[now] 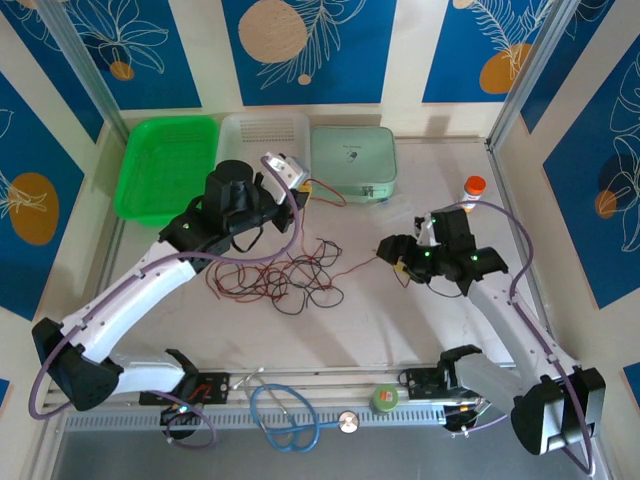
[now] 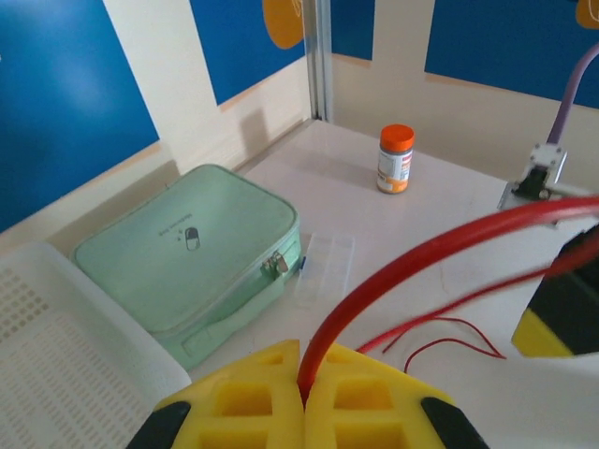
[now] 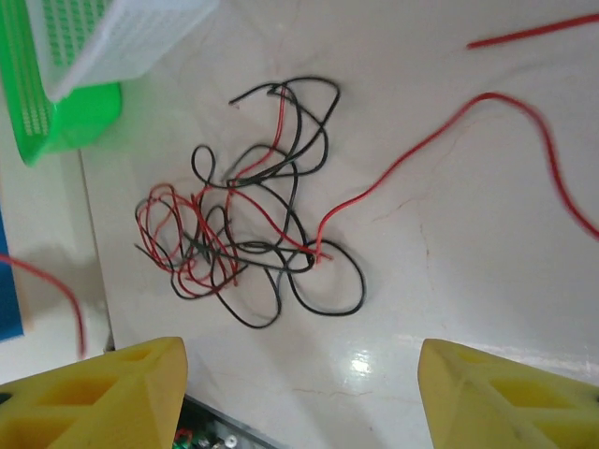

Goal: Untangle the cables

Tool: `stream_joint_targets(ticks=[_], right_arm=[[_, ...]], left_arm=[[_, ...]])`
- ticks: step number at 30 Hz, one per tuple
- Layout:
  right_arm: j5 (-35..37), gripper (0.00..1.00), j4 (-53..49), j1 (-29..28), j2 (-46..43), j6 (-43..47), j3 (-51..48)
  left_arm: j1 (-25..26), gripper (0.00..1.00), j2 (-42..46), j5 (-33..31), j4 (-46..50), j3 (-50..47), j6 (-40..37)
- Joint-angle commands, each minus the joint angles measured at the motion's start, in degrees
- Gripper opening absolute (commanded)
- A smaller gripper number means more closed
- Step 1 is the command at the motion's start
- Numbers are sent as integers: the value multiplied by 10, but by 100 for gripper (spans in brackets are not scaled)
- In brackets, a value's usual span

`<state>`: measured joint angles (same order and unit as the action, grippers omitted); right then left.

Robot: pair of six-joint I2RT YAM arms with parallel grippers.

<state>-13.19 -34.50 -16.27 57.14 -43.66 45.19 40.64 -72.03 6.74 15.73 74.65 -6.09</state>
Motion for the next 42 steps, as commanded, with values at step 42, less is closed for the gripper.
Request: stream_joint_targets(ticks=[42], right_arm=[[145,53,101,-249,199,156,36]], left_arm=[[-433,0,-288,-267,-34,191,47]])
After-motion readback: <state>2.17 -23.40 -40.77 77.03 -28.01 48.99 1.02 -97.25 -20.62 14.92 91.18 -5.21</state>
